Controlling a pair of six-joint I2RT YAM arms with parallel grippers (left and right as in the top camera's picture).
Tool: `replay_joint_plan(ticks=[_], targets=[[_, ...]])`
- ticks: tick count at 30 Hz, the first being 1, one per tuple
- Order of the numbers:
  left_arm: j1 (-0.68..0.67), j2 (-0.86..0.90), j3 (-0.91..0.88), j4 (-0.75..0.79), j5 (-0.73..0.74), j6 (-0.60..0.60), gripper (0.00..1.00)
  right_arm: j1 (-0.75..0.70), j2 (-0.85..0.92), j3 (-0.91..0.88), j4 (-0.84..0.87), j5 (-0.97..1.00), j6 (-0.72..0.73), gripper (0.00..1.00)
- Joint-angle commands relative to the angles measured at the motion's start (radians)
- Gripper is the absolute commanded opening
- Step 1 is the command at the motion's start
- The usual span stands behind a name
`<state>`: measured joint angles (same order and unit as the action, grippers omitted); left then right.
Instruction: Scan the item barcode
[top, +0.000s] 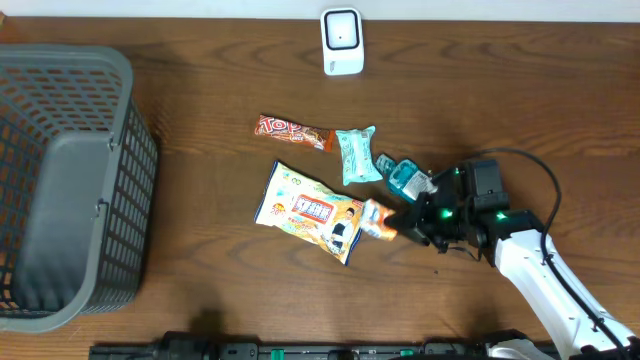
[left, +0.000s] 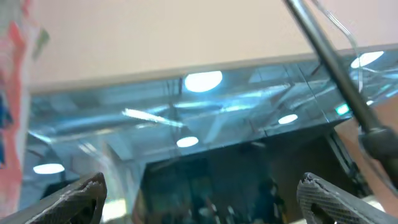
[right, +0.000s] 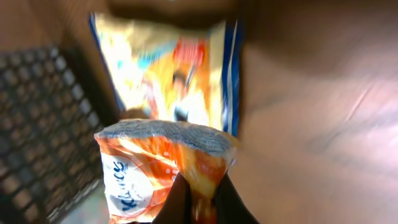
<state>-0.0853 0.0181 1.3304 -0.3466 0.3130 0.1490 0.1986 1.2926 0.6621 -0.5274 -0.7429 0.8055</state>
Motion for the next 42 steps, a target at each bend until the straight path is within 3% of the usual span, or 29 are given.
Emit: replay_joint_plan(ticks=[1, 6, 15, 20, 24, 29, 34, 41, 42], targets=[[0.041, -0.014, -0.002, 0.008, 0.043, -0.017, 0.98, -0.007, -0.010, -0.002, -0.068, -0.205, 0.086, 0.01], [0.022, -0.014, 0.001, 0.012, 0.067, -0.017, 0.98, -0.007, -0.010, -0.002, -0.240, -0.244, 0.274, 0.01], [-0.063, -0.014, -0.009, -0.027, 0.061, -0.011, 0.98, -0.007, -0.010, -0.002, -0.279, -0.243, 0.282, 0.01], [-0.071, -0.014, -0.067, -0.036, -0.127, -0.012, 0.98, -0.007, -0.010, -0.002, -0.281, -0.244, 0.282, 0.01], [-0.071, -0.014, -0.181, 0.028, -0.327, -0.025, 0.98, -0.007, -0.010, -0.002, -0.281, -0.244, 0.283, 0.01], [-0.071, -0.014, -0.400, 0.192, -0.328, -0.040, 0.98, -0.007, -0.010, -0.002, -0.280, -0.243, 0.282, 0.01], [-0.080, 0.000, -0.596, 0.262, -0.328, -0.146, 0.98, -0.007, -0.010, -0.002, -0.280, -0.225, 0.282, 0.01], [-0.085, 0.075, -0.713, 0.262, -0.337, -0.180, 0.98, -0.007, -0.010, -0.002, -0.277, -0.188, 0.282, 0.01], [-0.085, 0.089, -0.729, 0.254, -0.341, -0.180, 0.98, -0.007, -0.010, -0.002, -0.277, -0.175, 0.282, 0.05]])
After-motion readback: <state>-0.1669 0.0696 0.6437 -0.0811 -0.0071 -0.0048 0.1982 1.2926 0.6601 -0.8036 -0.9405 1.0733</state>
